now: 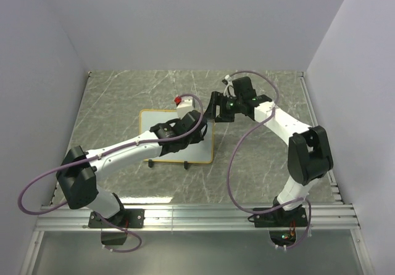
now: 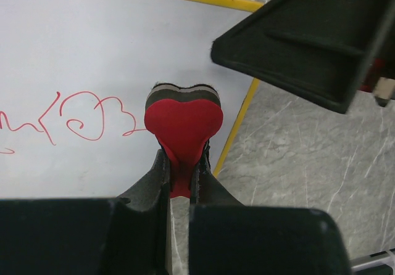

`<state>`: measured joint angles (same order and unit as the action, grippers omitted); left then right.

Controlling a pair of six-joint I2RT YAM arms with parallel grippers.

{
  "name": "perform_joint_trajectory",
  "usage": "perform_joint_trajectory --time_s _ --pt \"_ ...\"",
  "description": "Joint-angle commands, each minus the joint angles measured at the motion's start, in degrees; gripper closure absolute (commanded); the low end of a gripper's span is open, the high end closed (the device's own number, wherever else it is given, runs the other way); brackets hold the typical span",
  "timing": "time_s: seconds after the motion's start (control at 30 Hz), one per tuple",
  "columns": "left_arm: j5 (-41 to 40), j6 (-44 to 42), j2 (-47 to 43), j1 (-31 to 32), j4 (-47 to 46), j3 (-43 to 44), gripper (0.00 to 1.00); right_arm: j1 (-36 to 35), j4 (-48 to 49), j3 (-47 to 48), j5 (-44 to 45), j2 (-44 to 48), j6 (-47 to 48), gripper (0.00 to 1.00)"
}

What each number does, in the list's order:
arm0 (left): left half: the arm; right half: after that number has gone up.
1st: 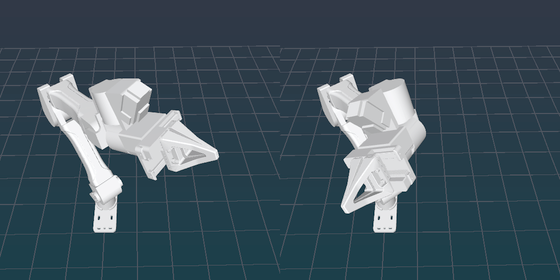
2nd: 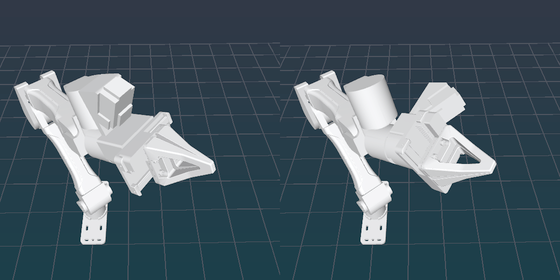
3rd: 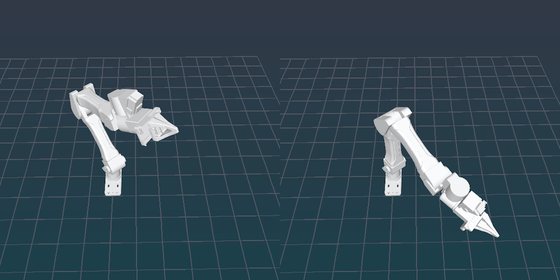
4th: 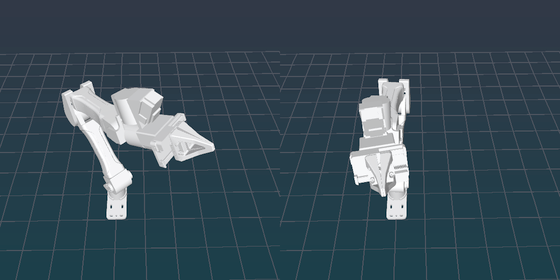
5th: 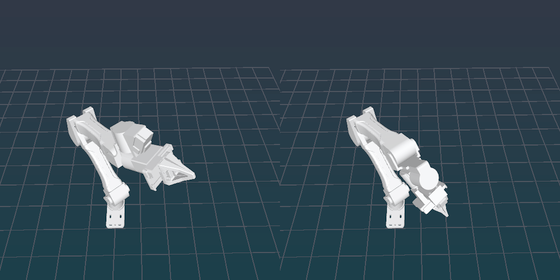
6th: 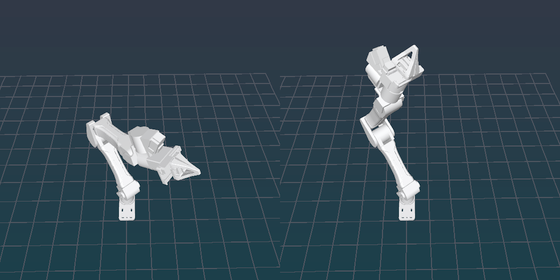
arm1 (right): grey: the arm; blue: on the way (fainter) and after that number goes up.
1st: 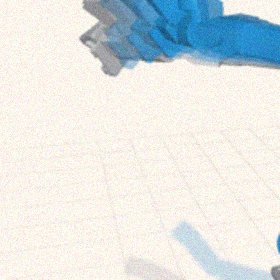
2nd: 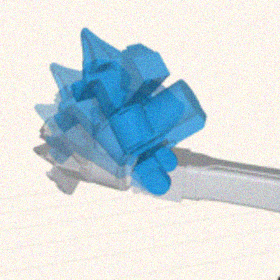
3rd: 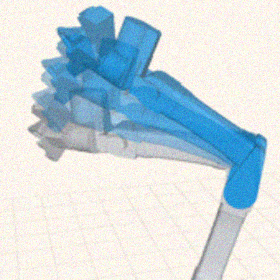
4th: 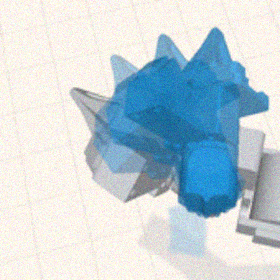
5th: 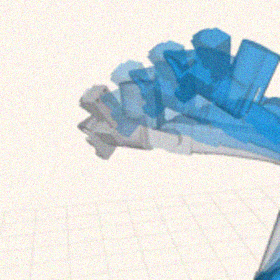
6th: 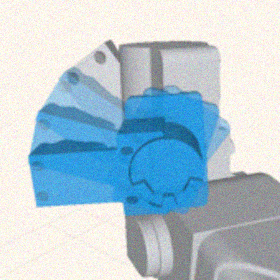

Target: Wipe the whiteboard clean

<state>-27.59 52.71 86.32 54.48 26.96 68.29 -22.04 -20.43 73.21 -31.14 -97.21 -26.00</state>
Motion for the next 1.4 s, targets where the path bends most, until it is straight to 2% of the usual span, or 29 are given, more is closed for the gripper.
perform_joint_trajectory --time_s 0.0,0.17,0.27,0.57,0.6,0.63,0.67,0.73,1.07,1.37 --pt "1.1 -2.4 -0.8 0.2 -3.0 -1.1 1.00 -0.5 1.0 2.8 -0.3 -1.2 1.7 0.21" --pt "1.5 -3.8 -0.1 0.1 -4.2 -1.3 1.00 -0.8 1.2 2.8 0.1 -2.9 2.4 0.25" --pt "2.0 -4.7 0.7 0.2 -5.3 -1.5 1.00 -0.8 1.1 2.4 0.2 -3.3 3.1 0.33" --pt "2.1 -6.9 3.3 0.0 -8.9 -2.5 1.00 -1.2 -0.8 1.9 0.6 -3.9 4.7 0.71" --pt "2.0 -7.0 3.8 0.0 -9.3 -2.5 1.00 -1.2 -1.3 1.8 0.9 -3.6 5.3 0.80" --pt "1.8 -7.0 3.9 -0.2 -9.9 -2.5 1.00 -1.2 -1.6 1.8 1.2 -3.5 5.4 0.84" --pt "1.8 -7.2 4.0 -0.2 -10.2 -2.7 1.00 -1.2 -2.6 1.8 1.6 -3.3 5.8 0.93" --pt "0.5 -7.1 4.4 -0.4 -10.6 -3.0 1.00 -1.1 -3.2 1.7 2.2 -2.8 6.7 1.00" --pt "-0.1 -7.1 6.7 -4.3 -16.2 -6.0 1.00 -1.2 -6.4 0.0 4.2 -1.9 9.0 1.00" --pt "0.4 -6.8 -0.4 -15.3 -19.9 -19.4 1.00 -1.0 -7.9 2.8 4.5 -3.1 9.1 1.00"
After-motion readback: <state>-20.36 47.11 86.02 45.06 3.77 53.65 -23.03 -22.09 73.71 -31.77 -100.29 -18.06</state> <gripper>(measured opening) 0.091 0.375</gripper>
